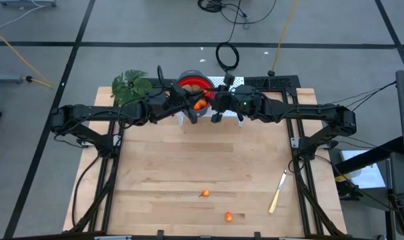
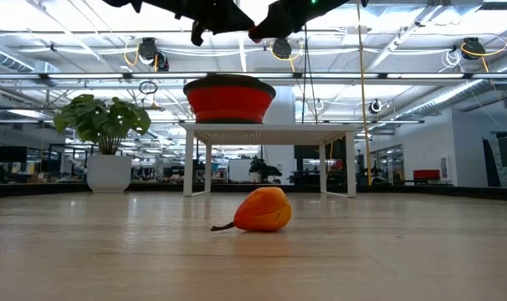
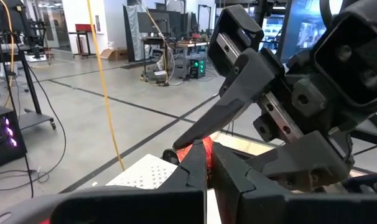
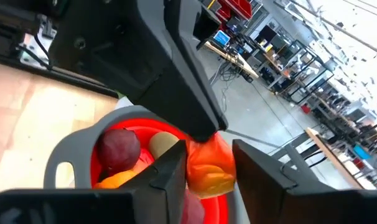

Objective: Pick & Place Fruit
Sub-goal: Put the right peach into the red strainer bowl, then put the top peach into the red strainer bowl

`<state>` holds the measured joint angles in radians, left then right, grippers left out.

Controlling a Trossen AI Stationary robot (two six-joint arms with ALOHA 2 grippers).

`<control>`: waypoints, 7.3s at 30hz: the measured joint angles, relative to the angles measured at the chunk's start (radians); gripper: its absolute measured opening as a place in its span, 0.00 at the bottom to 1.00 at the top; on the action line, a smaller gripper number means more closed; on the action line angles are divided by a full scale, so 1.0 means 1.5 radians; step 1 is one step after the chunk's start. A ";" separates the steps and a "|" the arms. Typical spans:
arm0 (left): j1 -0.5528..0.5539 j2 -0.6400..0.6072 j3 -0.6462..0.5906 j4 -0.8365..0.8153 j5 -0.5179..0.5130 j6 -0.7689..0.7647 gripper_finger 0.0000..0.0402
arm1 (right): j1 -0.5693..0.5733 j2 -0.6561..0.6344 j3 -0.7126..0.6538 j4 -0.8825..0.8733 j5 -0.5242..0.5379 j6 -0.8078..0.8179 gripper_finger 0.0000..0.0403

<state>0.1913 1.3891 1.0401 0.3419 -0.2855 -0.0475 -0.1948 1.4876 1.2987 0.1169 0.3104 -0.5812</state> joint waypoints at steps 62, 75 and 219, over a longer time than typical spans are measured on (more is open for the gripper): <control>0.153 0.067 0.218 -0.566 0.175 -0.110 0.00 | -0.032 -0.095 0.001 -0.190 -0.420 0.277 0.00; 0.166 0.082 0.218 -0.598 0.154 -0.129 0.00 | -0.032 -0.104 0.001 -0.221 -0.420 0.272 0.00; -0.428 0.460 0.179 -0.343 0.037 -0.315 0.63 | -0.026 -0.626 -0.439 -0.238 -0.507 0.310 0.00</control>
<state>-0.4503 2.0793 1.3087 -0.1720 -0.2298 -0.5196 -0.2340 0.5482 0.6403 -0.2398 -0.4507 -0.1168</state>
